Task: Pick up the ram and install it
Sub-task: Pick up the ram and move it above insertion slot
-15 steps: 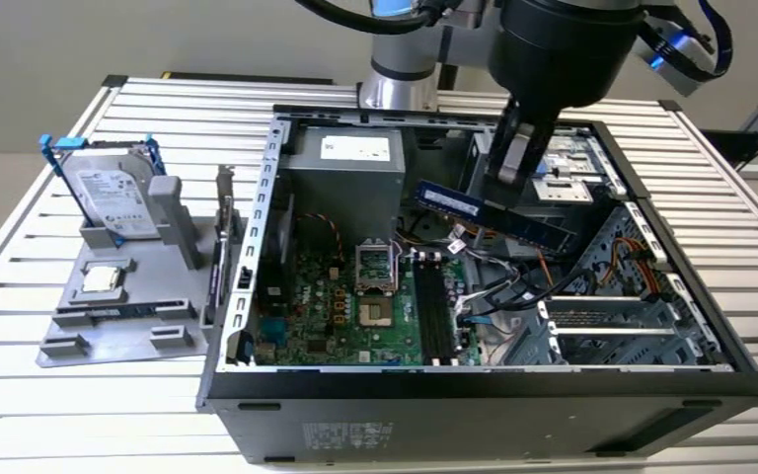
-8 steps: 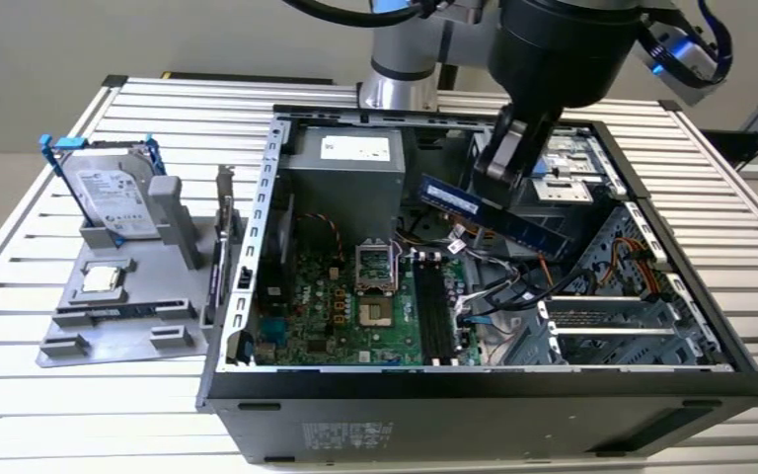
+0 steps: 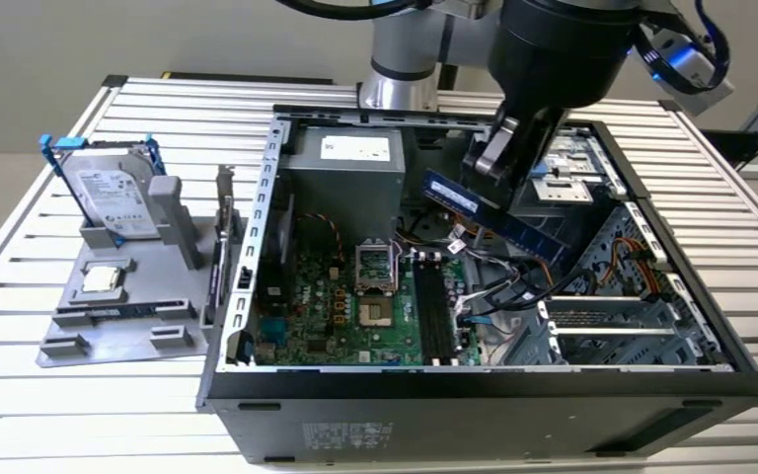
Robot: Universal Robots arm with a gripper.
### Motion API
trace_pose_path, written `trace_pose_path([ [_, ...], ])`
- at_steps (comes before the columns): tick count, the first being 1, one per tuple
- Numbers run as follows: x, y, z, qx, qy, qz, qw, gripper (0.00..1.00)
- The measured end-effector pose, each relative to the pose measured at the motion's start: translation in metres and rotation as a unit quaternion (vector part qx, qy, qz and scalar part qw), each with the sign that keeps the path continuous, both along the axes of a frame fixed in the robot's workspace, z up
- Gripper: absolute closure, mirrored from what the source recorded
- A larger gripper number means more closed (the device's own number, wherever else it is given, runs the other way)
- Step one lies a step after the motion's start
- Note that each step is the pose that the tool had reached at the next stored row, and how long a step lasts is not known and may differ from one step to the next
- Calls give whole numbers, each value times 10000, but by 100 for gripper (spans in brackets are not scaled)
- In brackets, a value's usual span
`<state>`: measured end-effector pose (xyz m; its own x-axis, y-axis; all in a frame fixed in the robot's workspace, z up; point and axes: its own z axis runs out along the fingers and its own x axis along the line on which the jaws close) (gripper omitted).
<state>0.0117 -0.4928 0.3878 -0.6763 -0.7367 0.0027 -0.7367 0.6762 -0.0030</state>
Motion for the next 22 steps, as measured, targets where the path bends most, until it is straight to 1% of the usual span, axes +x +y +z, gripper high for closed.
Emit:
trace_pose_path([
  [3,0,0,0,0,0,-225,9997,100],
  [6,0,0,0,0,0,-452,9990,100],
  [8,0,0,0,0,0,-624,9981,100],
  [12,0,0,0,0,0,-954,9954,100],
  [15,0,0,-1,0,0,-1204,9927,100],
  [17,0,0,-1,1,0,-1369,9906,100],
  [20,0,0,-1,1,0,-1610,9870,100],
  [22,0,0,0,0,0,-1775,9841,100],
])
